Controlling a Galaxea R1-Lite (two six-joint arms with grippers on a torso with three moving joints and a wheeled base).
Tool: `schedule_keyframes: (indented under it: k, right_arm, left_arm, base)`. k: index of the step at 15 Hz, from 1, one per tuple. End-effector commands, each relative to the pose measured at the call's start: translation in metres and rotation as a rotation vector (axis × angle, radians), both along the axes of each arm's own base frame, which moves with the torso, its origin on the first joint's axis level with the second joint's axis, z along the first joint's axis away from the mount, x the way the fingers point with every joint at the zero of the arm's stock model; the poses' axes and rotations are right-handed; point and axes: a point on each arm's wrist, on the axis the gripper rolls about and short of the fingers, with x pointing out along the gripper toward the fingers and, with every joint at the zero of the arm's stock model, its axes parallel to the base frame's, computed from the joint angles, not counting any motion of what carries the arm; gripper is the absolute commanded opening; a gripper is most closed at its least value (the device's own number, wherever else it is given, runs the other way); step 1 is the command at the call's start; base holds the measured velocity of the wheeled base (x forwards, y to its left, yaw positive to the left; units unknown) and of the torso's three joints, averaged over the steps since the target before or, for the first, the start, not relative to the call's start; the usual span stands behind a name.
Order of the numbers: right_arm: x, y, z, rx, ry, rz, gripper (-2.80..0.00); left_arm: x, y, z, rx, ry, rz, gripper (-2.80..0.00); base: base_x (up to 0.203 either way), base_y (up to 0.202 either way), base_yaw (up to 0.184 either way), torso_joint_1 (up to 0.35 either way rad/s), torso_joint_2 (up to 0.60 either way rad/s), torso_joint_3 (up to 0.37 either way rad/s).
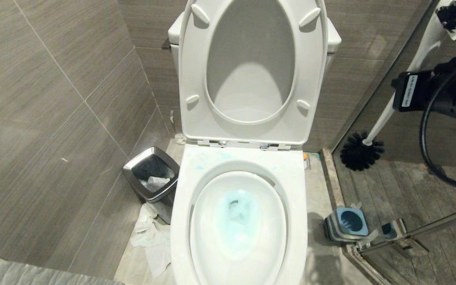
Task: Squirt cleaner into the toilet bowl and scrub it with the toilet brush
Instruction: Put the toilet brush back
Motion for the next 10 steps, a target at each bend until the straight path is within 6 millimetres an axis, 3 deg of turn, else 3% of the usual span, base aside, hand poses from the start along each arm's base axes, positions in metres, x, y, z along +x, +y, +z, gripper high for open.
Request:
schedule_keyframes:
  k: [1,3,8,10]
  right_arm:
    - [0.014,-0.002,-0.014,0.084,0.028,-0.033,-2.80]
    - [0.025,-0.016,-0.041,0.173,0.073,-0.001,-2.80]
    - [0.055,-0.100,-0.082,0.280,-0.003,0.063,-2.80]
    - [0.065,-0.121,-0.103,0.248,0.046,0.126,-2.80]
  left_arm:
    - [0.001,0.000,-0.002,0.000,0.007,0.001,-2.80]
    - [0.001,0.000,-0.002,0.000,0.007,0.001,-2.80]
    - [0.001,0.000,-0.002,0.000,0.007,0.001,-2.80]
    - [0.001,0.000,-0.002,0.000,0.007,0.001,-2.80]
  base:
    - [0.000,0.000,0.000,0.000,0.00,0.000]
    - [0.000,0.000,0.000,0.000,0.00,0.000]
    - [0.000,0.000,0.000,0.000,0.00,0.000]
    - [0.000,0.000,0.000,0.000,0.00,0.000]
